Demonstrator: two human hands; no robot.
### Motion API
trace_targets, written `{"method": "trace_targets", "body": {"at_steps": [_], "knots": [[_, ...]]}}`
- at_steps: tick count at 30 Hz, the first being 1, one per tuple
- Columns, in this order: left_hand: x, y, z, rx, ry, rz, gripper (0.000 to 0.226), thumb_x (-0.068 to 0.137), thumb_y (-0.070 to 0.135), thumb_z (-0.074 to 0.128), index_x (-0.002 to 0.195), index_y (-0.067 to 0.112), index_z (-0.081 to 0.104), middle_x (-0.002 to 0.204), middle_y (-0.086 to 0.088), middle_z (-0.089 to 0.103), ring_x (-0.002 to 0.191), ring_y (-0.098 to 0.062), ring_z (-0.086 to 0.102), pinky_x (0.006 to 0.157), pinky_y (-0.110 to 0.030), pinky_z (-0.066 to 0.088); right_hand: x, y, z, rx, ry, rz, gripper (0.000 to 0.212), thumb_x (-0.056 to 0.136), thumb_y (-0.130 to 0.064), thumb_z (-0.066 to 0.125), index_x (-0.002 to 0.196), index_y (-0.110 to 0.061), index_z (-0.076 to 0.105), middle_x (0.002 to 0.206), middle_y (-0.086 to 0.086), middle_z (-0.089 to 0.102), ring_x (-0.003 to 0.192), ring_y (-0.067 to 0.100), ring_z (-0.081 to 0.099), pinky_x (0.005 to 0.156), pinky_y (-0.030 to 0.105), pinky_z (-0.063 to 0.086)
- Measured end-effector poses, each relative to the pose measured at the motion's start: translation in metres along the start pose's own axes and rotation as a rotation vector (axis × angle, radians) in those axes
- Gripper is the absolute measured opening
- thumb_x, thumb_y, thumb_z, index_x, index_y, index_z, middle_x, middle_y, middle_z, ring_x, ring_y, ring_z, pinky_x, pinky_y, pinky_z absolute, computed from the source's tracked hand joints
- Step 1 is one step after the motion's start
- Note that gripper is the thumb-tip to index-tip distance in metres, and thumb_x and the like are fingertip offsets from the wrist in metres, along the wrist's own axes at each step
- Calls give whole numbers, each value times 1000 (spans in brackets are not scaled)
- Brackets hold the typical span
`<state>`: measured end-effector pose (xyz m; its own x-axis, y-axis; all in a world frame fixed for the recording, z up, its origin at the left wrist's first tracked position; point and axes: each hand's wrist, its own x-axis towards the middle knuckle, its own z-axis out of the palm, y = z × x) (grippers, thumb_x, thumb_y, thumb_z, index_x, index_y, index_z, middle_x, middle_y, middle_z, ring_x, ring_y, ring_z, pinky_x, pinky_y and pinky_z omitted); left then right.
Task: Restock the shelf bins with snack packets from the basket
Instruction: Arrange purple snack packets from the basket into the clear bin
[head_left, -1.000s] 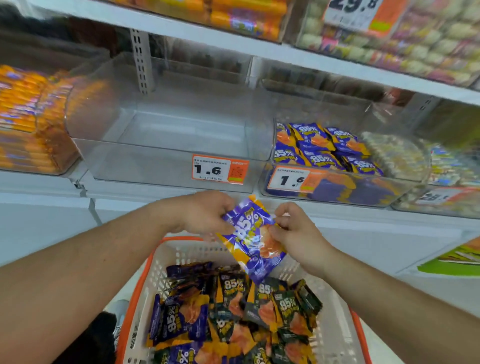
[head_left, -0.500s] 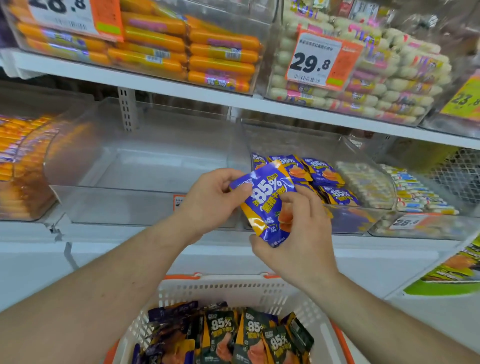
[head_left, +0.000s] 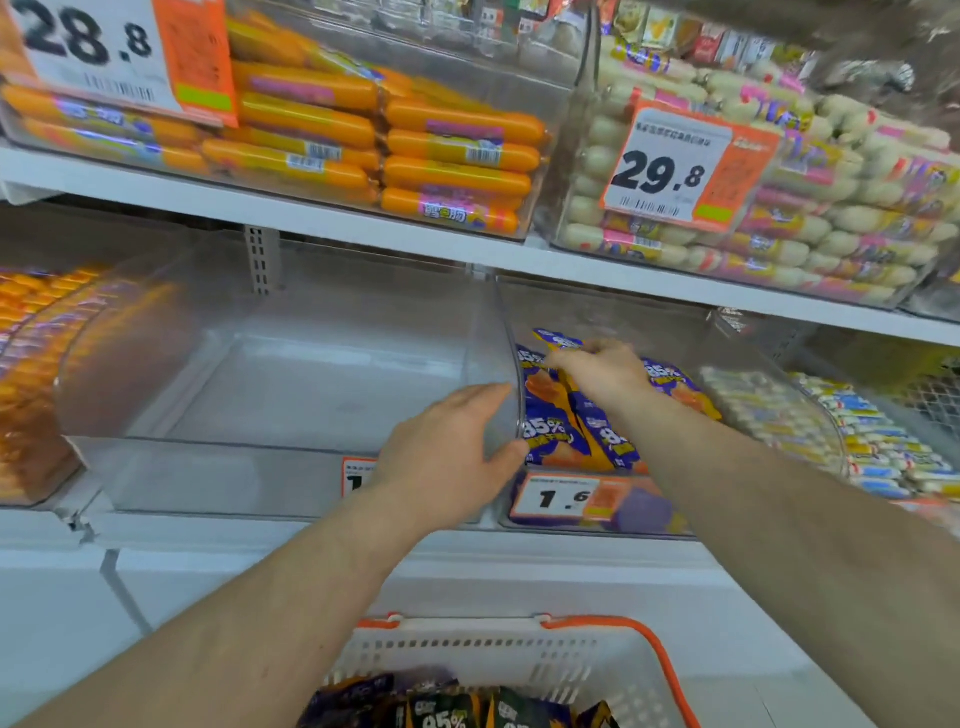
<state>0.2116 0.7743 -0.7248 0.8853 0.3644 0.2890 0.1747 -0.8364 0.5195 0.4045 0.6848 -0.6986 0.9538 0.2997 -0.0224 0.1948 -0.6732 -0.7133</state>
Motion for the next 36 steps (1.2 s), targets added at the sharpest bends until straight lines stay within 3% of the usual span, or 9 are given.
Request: {"method": "trace_targets", "body": {"at_steps": [3, 7, 11, 18, 24, 26, 30, 33, 36], "knots": [[1, -2, 3, 59, 5, -2, 63, 94, 53, 50, 150, 39, 26, 154, 15, 35, 136, -11, 40, 102, -31, 40, 24, -5, 22, -107, -12, 15, 72, 51, -68, 66, 107, -22, 66, 117, 7, 64, 111, 32, 56, 94, 44, 49], [0, -5, 4, 70, 30, 19, 63, 94, 55, 47, 151, 43, 20, 151, 14, 39, 132, -12, 44, 99, -32, 44, 42, -7, 47, -194, -64, -33, 70, 62, -78, 49, 91, -18, 68, 113, 11, 66, 109, 35, 57, 98, 45, 46], [1, -5, 7, 64, 45, 17, 63, 94, 57, 45, 150, 46, 18, 151, 16, 39, 133, -11, 43, 99, -30, 43, 59, 4, 67, -389, -125, -97, 41, 94, -42, 45, 124, -20, 61, 133, 9, 58, 121, 33, 51, 107, 46, 35], [1, -6, 9, 122, -1, 29, 65, 94, 56, 45, 151, 45, 16, 151, 13, 40, 129, -13, 47, 96, -30, 43, 72, 20, 76, -506, -237, -93, 60, 85, -55, 44, 143, -54, 31, 149, -6, 45, 137, 36, 32, 103, 58, 21], [1, -12, 11, -154, 107, 51, 58, 91, 38, 59, 145, 30, 39, 144, 11, 41, 125, -12, 49, 98, -36, 45, 74, 26, 72, -488, -198, -116, 61, 87, -61, 37, 146, -49, 28, 160, 0, 28, 145, 38, 20, 111, 62, 19], [-2, -14, 10, -243, 224, 124, 50, 86, 37, 56, 134, 22, 53, 133, 5, 50, 113, -17, 56, 91, -34, 50, 62, 19, 57, -390, -117, -138, 52, 92, -46, 40, 143, -36, 43, 152, 8, 41, 141, 39, 31, 112, 52, 30], [-17, -11, 3, -217, 377, 354, 20, 81, 30, 50, 98, 25, 60, 93, 12, 55, 75, -8, 52, 67, -25, 46, 7, -1, 22, -77, 164, -226, 30, 93, -15, 47, 115, -18, 68, 115, 8, 68, 103, 25, 60, 79, 29, 43], [-36, -12, 10, -315, 135, 266, 9, 81, 23, 58, 85, 30, 60, 69, 20, 50, 60, 2, 48, 60, -20, 38, -43, 0, 13, 69, 493, -554, 27, 85, -16, 44, 83, -9, 70, 83, 8, 68, 78, 24, 56, 67, 32, 41], [-56, -22, 24, -144, -244, 197, 14, 86, 19, 61, 95, 27, 69, 81, 16, 63, 73, 2, 55, 69, -22, 43, -92, 20, 25, 204, 576, -958, 21, 72, -10, 41, 62, -1, 57, 60, 11, 55, 62, 23, 47, 58, 33, 37]]}}
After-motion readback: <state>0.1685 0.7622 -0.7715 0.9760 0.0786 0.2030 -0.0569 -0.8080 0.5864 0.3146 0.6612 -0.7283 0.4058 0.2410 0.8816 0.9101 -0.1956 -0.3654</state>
